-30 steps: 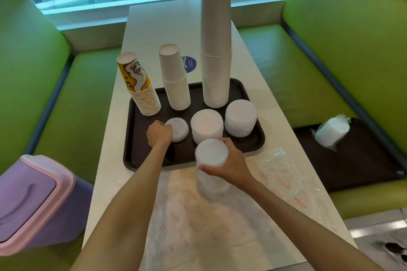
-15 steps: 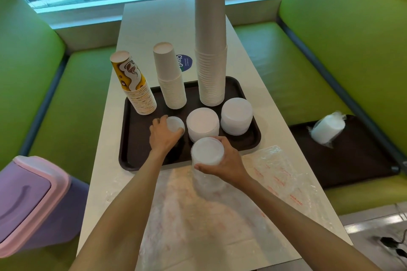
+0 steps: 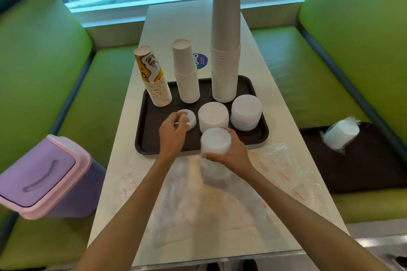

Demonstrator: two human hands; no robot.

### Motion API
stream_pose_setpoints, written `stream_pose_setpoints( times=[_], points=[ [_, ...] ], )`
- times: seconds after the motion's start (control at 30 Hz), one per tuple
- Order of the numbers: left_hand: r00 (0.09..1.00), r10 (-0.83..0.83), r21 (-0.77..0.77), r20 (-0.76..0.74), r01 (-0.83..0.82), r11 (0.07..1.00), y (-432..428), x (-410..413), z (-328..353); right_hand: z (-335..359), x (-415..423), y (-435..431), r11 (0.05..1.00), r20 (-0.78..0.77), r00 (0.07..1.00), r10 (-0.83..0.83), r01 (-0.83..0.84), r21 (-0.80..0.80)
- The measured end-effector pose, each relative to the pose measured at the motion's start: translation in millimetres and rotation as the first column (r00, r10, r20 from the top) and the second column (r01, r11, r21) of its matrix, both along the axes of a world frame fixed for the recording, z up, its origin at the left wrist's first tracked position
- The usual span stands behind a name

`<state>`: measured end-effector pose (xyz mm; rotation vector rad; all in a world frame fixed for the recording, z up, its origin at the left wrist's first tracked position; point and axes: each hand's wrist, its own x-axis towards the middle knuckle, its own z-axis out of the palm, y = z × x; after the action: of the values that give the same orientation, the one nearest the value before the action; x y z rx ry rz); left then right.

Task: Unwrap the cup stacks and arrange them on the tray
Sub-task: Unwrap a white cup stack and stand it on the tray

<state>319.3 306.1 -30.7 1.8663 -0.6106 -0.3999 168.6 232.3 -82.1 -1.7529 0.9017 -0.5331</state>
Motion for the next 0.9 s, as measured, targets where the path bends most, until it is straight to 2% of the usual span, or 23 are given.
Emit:
stream_pose_setpoints(
  times=[0.1, 0.23, 0.4, 0.53, 0.7, 0.9],
  points=[
    [0.967, -0.028, -0.031, -0.252, 0.021, 0.999, 13, -30, -3, -1, 0, 2, 1.000, 0.001, 1.000, 0.007, -0.007, -0.008],
    [0.903, -0.027, -0.029, -0.428, 0.016, 0.999, 19, -56, -9, -2, 2, 5, 1.000, 0.017, 1.000, 0.005, -0.004, -0.018],
    [0.853, -0.056, -0.063, -0.519, 0.027, 0.998, 24, -75, -14, -6, 3, 11, 1.000, 0.044, 0.999, -0.010, 0.011, -0.024],
    [0.845, -0.079, -0.055, -0.529, 0.058, 0.997, 25, -80, -25, -10, -1, 14, 1.000, 0.062, 0.998, -0.018, 0.018, 0.000],
    [0.820, -0.145, -0.133, -0.554, 0.084, 0.988, 27, -84, -29, -15, -6, 14, 0.999, 0.052, 0.998, -0.032, 0.031, 0.008],
    [0.822, -0.137, -0.034, -0.553, 0.142, 0.989, 33, -78, -41, -14, -6, 14, 0.999, 0.047, 0.998, -0.031, 0.030, 0.025]
  ],
)
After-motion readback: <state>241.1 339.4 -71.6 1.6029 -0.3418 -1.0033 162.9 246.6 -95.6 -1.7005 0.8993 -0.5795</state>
